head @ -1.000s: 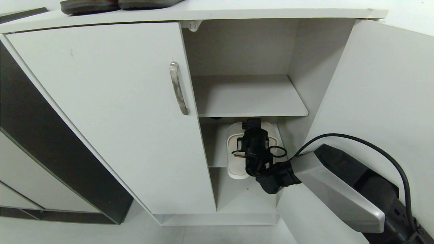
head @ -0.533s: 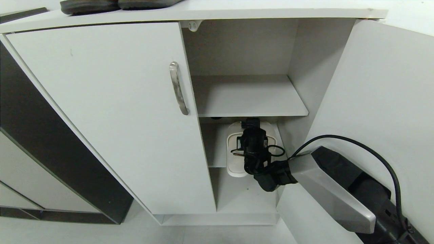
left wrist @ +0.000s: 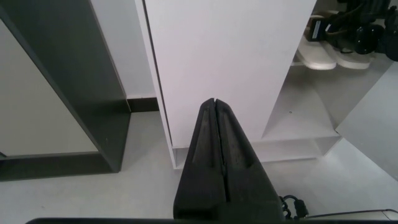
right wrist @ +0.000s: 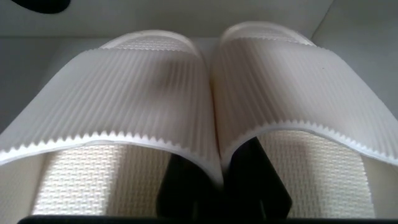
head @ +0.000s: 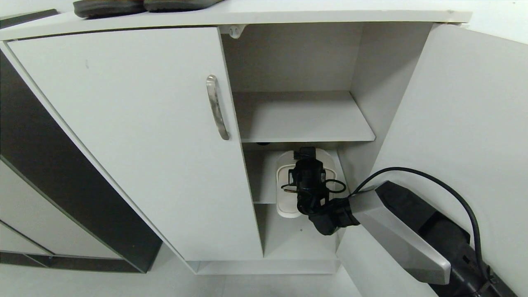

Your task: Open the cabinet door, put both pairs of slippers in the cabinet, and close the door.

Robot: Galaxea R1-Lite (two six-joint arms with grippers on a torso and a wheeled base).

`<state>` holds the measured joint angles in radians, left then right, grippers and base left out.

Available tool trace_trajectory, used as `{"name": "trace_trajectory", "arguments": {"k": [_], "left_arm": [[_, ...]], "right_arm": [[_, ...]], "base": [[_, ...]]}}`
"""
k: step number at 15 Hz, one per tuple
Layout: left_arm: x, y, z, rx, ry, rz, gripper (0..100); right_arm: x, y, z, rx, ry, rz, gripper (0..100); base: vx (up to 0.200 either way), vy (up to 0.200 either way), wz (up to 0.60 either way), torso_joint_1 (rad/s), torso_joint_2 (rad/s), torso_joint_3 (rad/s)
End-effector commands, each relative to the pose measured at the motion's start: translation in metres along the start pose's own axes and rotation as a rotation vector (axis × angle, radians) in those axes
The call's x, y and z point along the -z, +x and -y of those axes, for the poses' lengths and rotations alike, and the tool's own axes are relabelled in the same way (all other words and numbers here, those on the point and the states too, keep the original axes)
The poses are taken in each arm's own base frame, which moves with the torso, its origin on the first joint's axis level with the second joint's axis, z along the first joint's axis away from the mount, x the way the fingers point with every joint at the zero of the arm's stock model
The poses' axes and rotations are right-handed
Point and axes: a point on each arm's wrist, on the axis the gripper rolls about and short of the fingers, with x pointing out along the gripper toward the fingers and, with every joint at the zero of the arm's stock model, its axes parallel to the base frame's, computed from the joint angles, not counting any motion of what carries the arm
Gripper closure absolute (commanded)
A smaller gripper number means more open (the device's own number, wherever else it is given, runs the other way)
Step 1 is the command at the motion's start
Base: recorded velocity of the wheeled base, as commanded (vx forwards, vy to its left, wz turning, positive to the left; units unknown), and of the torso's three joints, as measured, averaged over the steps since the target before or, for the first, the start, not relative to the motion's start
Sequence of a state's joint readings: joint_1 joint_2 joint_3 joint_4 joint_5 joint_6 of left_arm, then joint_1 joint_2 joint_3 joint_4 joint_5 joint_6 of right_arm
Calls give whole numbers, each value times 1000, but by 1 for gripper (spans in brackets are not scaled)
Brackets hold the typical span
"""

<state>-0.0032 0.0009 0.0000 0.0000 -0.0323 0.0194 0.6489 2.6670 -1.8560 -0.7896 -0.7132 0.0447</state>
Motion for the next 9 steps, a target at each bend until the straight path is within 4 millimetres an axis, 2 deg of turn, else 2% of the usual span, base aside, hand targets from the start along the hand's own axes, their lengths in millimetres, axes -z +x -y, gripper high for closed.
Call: {"name": "trace_trajectory", "arguments": {"k": [1, 2, 5, 9], "left_arm": [[0, 0, 0, 0, 1, -1, 100], [0, 0, 0, 0, 1, -1, 100], [0, 0, 0, -2, -1, -1, 100], [0, 0, 0, -2, -1, -1, 100]], "right_arm": [[3, 1, 0, 0, -4, -2, 100], [3, 1, 0, 0, -5, -3, 0], [3, -2, 0, 4, -8, -7, 0], [-9, -30, 1, -22, -22, -19, 0]], "base": [[0, 0, 0, 0, 0, 0], [0, 0, 0, 0, 0, 0], [0, 0, 0, 0, 0, 0], [0, 0, 0, 0, 0, 0]]}}
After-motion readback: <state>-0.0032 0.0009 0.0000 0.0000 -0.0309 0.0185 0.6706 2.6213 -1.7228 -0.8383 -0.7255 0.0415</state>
